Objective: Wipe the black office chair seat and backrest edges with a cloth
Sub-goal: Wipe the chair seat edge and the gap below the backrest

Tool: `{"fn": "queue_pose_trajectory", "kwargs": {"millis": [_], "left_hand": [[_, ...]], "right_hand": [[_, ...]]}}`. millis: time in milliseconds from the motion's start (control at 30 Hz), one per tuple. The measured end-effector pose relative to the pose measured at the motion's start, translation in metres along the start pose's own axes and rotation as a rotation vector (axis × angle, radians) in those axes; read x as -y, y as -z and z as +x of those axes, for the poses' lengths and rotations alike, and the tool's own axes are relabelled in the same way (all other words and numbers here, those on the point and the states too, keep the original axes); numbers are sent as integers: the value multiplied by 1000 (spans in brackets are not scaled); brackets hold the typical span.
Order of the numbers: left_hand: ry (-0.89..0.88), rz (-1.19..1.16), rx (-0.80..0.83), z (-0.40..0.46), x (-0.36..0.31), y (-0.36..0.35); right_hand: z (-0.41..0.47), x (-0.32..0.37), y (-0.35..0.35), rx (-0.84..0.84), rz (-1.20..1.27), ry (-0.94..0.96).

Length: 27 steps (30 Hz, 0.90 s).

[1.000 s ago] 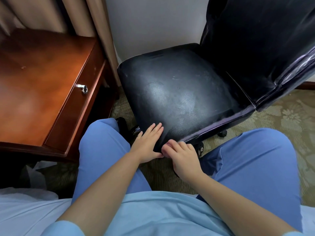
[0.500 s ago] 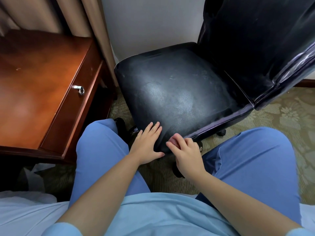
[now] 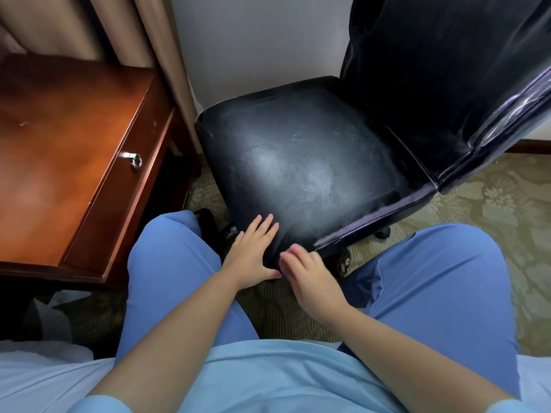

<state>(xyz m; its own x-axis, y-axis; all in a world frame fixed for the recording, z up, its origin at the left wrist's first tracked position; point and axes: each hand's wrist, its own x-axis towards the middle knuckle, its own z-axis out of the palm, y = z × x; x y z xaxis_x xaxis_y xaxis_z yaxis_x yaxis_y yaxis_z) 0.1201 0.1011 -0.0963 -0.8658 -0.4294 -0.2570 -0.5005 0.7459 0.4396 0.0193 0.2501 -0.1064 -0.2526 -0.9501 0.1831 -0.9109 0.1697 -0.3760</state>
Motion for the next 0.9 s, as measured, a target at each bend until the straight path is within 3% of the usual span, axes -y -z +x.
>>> {"fn": "queue_pose_trajectory", "kwargs": {"millis": [67, 267, 333, 467, 567, 633, 800, 900], "left_hand": [[0, -15, 15, -1, -1, 1], [5, -146, 44, -2, 2, 3], [-1, -170, 44, -2, 4, 2], [-30, -254, 28, -1, 9, 1], [-36, -293, 27, -2, 12, 0], [-26, -323, 26, -3, 12, 0], [-6, -343, 4, -3, 11, -1], [-11, -307, -13, -3, 7, -1]], "right_hand": [[2, -2, -2, -24, -3, -6], [6, 7, 4, -192, 158, -372], [3, 10, -1, -155, 88, -210], [-5, 12, -22, 101, -16, 47], [-8, 11, -24, 113, -120, 138], [-3, 12, -12, 17, -85, 62], [7, -2, 10, -264, 141, -484], [4, -8, 13, -205, 85, -273]]}}
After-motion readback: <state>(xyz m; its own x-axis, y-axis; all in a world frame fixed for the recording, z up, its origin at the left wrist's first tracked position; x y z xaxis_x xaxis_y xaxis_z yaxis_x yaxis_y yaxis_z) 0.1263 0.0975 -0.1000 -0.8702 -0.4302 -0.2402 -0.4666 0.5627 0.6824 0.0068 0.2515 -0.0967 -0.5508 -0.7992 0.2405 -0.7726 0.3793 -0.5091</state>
